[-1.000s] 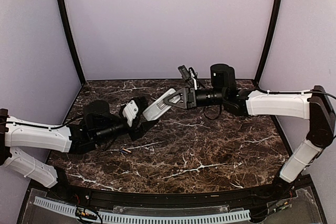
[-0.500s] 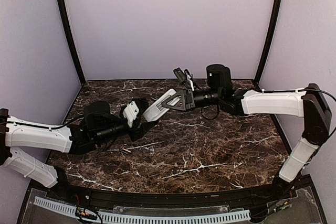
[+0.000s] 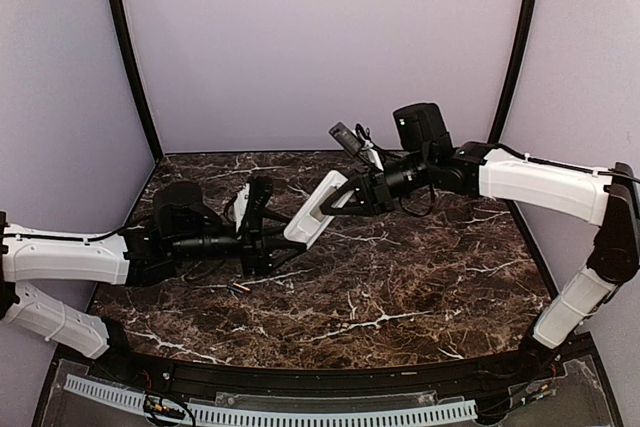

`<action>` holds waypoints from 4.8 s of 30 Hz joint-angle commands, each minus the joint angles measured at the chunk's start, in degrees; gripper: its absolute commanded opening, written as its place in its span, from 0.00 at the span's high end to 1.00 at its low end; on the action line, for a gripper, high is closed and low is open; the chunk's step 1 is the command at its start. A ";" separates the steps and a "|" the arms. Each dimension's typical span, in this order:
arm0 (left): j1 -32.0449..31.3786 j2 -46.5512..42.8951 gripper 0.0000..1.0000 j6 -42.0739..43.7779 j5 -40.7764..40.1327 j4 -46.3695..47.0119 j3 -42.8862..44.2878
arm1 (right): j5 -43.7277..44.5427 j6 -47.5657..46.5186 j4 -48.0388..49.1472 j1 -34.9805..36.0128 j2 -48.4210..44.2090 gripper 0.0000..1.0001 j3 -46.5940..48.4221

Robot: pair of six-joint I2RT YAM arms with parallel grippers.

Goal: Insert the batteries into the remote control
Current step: Pass from the left arm to the right, then pass from the right arm to the left, then remove the battery cover from the remote control.

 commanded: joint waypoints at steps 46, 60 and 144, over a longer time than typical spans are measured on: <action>0.55 3.14 1.00 -13.31 -6.00 -0.58 3.59 | 28.34 -30.62 38.62 4.27 -17.46 0.32 -23.15; 0.51 4.05 1.00 -12.34 -5.18 -0.14 3.69 | 27.79 -32.38 37.11 4.97 -12.30 0.35 -19.54; 0.42 6.41 1.00 0.51 -27.54 -5.76 0.88 | 44.44 -35.73 22.53 14.47 -6.44 0.54 -24.56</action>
